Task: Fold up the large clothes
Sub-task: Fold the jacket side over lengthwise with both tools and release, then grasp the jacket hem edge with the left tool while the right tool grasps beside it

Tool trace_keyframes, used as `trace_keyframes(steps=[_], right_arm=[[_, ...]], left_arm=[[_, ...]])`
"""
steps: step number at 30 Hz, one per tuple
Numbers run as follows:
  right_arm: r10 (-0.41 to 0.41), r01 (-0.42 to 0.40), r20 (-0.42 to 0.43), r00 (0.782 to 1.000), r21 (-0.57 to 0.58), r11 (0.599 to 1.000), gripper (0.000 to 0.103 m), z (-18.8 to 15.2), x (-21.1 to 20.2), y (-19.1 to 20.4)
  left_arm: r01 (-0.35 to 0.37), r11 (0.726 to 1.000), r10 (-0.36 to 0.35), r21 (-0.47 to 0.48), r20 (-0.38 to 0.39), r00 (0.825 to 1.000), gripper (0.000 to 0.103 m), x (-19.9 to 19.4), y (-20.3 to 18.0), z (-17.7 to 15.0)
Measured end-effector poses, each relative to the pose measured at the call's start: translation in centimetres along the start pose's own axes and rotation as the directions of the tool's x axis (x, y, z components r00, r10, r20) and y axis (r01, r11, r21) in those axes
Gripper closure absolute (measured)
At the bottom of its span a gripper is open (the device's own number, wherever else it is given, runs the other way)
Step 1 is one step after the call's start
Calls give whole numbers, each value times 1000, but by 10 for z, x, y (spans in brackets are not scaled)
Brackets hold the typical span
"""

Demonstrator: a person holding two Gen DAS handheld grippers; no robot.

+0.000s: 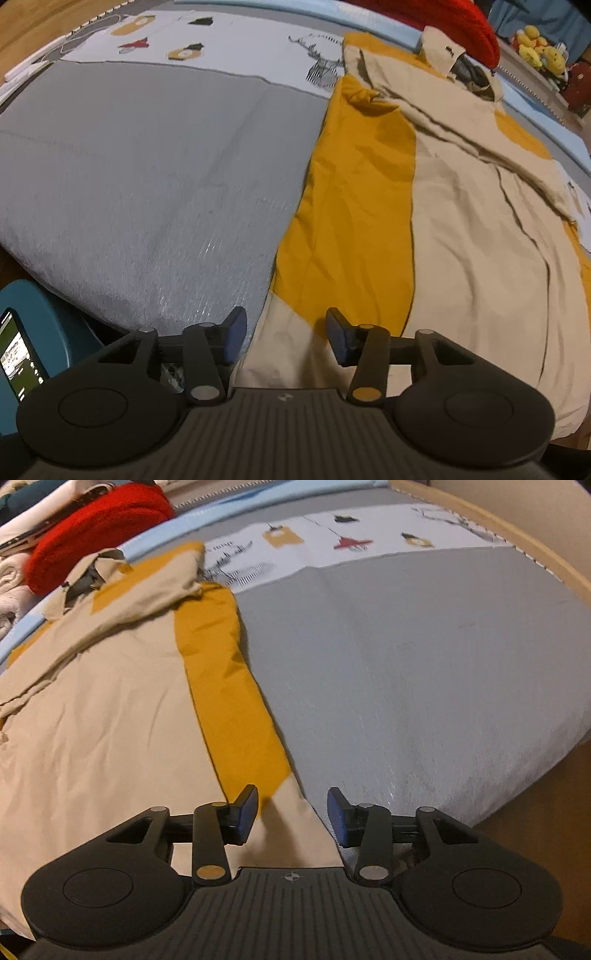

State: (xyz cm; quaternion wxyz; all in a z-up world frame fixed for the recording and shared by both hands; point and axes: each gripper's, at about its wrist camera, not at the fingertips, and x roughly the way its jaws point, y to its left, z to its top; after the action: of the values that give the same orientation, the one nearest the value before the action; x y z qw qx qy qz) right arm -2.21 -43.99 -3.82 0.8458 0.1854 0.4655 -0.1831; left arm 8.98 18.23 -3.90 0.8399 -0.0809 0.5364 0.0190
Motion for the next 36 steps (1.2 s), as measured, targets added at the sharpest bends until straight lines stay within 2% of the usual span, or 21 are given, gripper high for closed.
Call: trace_keyframes(steps=[5,10,11,12,13,14,16,19,22,24,25,36], right_arm=[[-5,4,-49,999,-5,1000,60,-4,9,2],[-19,16,-51,999,-54,998,60,-5,10,8],[-11,8,-50,999,-63,998,65,-6,9,9],[2,-5,-48,999,-70,998,87,-6,8,10],[17,-21,-44,999,-72,997,96,-5,6,10],[27,-30,-33,999,-70,997,99,-3,3,9],[59,-58,21,998,-51,997,101,0,-12,8],[84,-83,65,994,-16,996,101,3,-22,2],[52,-52,-9,999,6,999,100,0,-6,-1],[19,-19,-39,999,-10,1000,94,-3,1,2],[3,-5,-49,999,-24,1000,90,-3,4,3],[-14,11,-55,998,-62,998,90,-6,7,6]], left_arm=[[-16,1000,15,-6,-37,999,51,12,1,-2],[-20,1000,20,-1,-42,999,51,19,0,-3],[-18,1000,19,4,-38,999,60,20,-1,-3],[-4,1000,5,10,-30,1000,85,18,-2,-3],[15,1000,-15,13,-19,1000,94,14,-3,-3],[33,999,-33,15,3,999,95,8,-3,-2],[57,998,-59,27,50,997,96,-5,-4,-4],[34,998,-35,44,17,999,95,1,-5,-7],[16,1000,-16,21,-43,999,88,13,-2,-6],[9,999,-8,34,-48,999,80,16,-4,-7],[7,999,-4,46,-49,999,79,16,-4,-7],[-8,997,11,70,-50,999,79,20,-6,-7]])
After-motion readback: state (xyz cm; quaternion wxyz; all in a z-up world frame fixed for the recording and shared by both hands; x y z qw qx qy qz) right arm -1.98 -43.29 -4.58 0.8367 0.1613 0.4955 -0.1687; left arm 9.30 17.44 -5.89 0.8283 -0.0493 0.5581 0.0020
